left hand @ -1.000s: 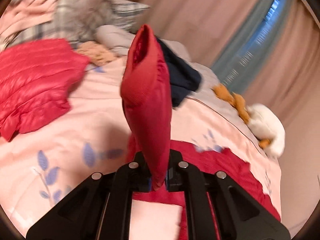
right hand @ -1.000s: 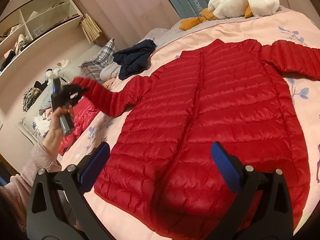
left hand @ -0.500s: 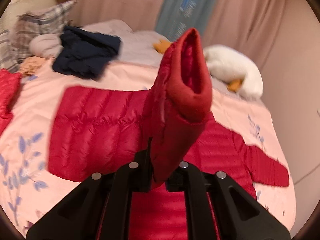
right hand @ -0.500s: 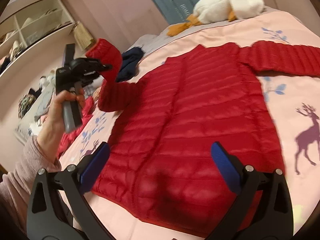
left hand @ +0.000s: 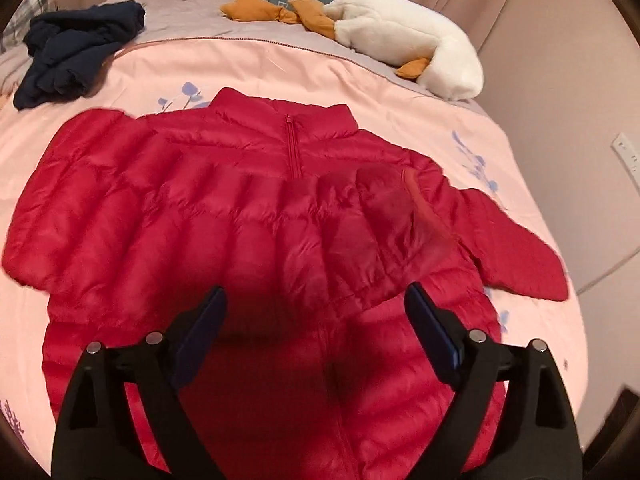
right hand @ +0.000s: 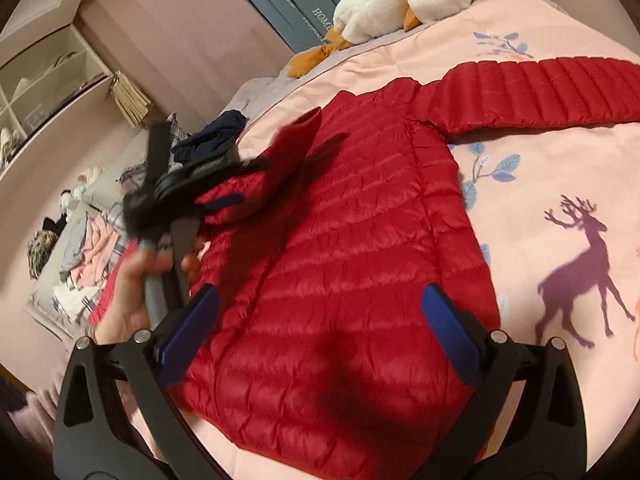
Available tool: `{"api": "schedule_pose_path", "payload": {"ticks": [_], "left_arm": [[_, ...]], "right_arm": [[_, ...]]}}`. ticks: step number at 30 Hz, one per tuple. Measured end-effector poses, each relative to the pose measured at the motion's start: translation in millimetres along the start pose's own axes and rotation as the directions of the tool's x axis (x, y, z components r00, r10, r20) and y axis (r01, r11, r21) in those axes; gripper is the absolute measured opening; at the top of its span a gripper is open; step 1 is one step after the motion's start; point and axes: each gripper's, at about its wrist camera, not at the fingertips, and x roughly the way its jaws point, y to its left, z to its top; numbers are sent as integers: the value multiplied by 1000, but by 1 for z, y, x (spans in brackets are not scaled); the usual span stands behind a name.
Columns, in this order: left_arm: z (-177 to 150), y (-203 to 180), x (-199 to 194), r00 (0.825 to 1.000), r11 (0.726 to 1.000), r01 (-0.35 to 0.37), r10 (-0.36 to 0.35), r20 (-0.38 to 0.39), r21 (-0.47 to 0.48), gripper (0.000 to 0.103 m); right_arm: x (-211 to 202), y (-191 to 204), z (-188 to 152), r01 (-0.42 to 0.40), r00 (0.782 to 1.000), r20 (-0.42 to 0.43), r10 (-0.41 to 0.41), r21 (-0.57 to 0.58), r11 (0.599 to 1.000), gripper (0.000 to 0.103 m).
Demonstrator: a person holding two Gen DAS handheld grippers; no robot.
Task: Fold large clothes
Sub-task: 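Lift the sleeve with the left tool and lay it across the jacket body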
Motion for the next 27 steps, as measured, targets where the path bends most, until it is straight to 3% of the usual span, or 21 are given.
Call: {"api": "schedule_pose_path", "payload": {"ticks": [4,7,10,13,14,15,16,17,19,20,21,22,25,27], "left_arm": [[-24,33,-38,993,994,100,-97,63,-47,97],[-40,85,-62,988,980,124,-108,110,-155,97],[-52,149,-74,979,928,175,-129,155,-330,97],[-57,197,-75,959,843,266,-184,214,-467,97],[-56,206,-71,945,810,319,-228,236,-493,97],[-54,212,-66,932,783,357,-260,252,-510,97],[-51,214,-61,924,767,380,-285,257,-517,97],[-46,213,-49,907,741,421,-335,255,-524,97],[-39,209,-33,896,724,443,-373,241,-528,97],[-35,202,-23,912,744,409,-340,229,-529,97],[-32,199,-18,929,762,370,-292,229,-532,97],[-28,198,-13,936,769,346,-248,248,-537,97],[-23,208,-7,936,744,336,-195,292,-578,97],[-18,213,-3,934,728,338,-179,311,-597,97]], "right_arm": [[26,3,30,-11,1000,-22,11,0,1000,101],[60,4,55,-18,998,-61,19,21,1000,101],[103,9,83,54,994,-95,-53,1,999,101],[141,13,105,182,981,-66,-185,-51,982,101],[156,15,111,232,970,-55,-236,-75,970,95],[171,15,115,277,957,-60,-284,-94,956,82],[181,14,116,300,949,-72,-308,-102,948,74],[194,14,118,329,937,-87,-339,-110,938,59],[207,13,119,353,927,-81,-365,-131,926,48],[210,15,120,356,927,-67,-369,-160,921,29],[211,17,121,371,921,-51,-385,-179,911,21],[208,17,124,390,915,-29,-402,-189,901,17],[187,7,134,415,909,31,-415,-149,898,14],[181,-3,138,410,912,26,-410,-126,903,14]]}}
